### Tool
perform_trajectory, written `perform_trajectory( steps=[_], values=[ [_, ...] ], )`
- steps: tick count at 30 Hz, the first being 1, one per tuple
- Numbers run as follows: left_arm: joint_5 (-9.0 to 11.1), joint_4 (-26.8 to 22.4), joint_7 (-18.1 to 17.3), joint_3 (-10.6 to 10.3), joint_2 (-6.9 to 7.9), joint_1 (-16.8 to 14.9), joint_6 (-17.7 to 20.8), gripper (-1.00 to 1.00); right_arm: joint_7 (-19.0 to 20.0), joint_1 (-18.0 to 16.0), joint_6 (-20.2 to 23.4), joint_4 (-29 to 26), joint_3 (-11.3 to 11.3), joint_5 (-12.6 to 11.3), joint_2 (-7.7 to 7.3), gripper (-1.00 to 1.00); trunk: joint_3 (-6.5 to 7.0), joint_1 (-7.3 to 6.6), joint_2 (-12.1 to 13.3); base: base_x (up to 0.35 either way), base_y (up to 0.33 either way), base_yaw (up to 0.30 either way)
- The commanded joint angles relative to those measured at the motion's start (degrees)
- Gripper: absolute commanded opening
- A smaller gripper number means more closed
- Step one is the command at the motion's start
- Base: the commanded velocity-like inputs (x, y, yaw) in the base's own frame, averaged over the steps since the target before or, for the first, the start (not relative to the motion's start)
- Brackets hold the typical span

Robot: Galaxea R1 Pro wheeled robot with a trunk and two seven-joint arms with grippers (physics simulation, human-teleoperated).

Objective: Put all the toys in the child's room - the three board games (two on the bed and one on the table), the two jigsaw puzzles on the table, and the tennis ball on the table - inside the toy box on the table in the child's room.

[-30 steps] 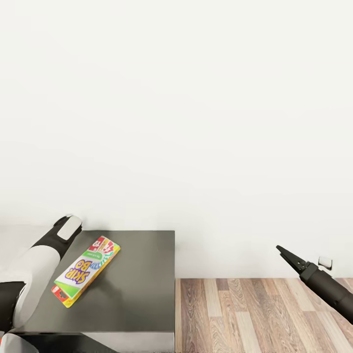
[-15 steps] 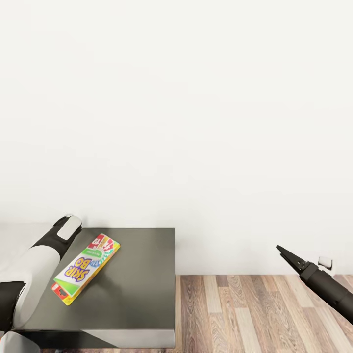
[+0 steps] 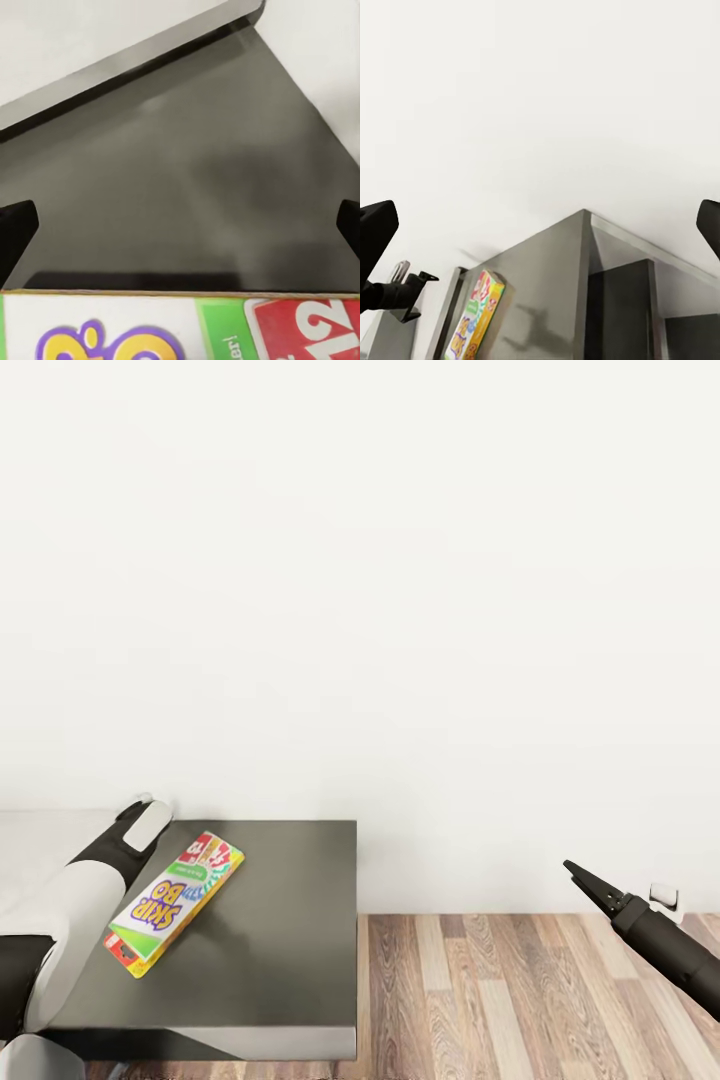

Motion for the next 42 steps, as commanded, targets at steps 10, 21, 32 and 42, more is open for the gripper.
perform_trajectory(
  steps=[10,21,32,42],
  values=[
    [0.1,-0.1,-0.3,-1.0,0.08,0.0,0.3,1.0,0.1,0.0,0.3,0.0,-0.1,-0.1,0.0,1.0,-0.9,0.02,-0.1,0.0,0.0,0.0],
    [0.6,0.0,-6.7,-0.9,0.15,0.0,3.3,1.0,0.1,0.0,0.3,0.0,-0.1,-0.1,-0.07,1.0,-1.79,0.02,-0.1,0.0,0.0,0.0],
    [0.9,0.0,-6.0,-0.1,0.26,0.0,11.3,1.0,0.5,0.0,0.2,0.0,-0.1,-0.3,0.0,1.0,-2.37,0.02,-0.1,0.0,0.0,0.0],
    [0.9,0.0,-5.9,0.6,0.31,0.0,8.6,1.0,0.4,0.0,0.2,-0.1,-0.1,-0.3,0.08,1.0,-2.39,0.02,-0.1,0.0,0.0,0.0]
  ],
)
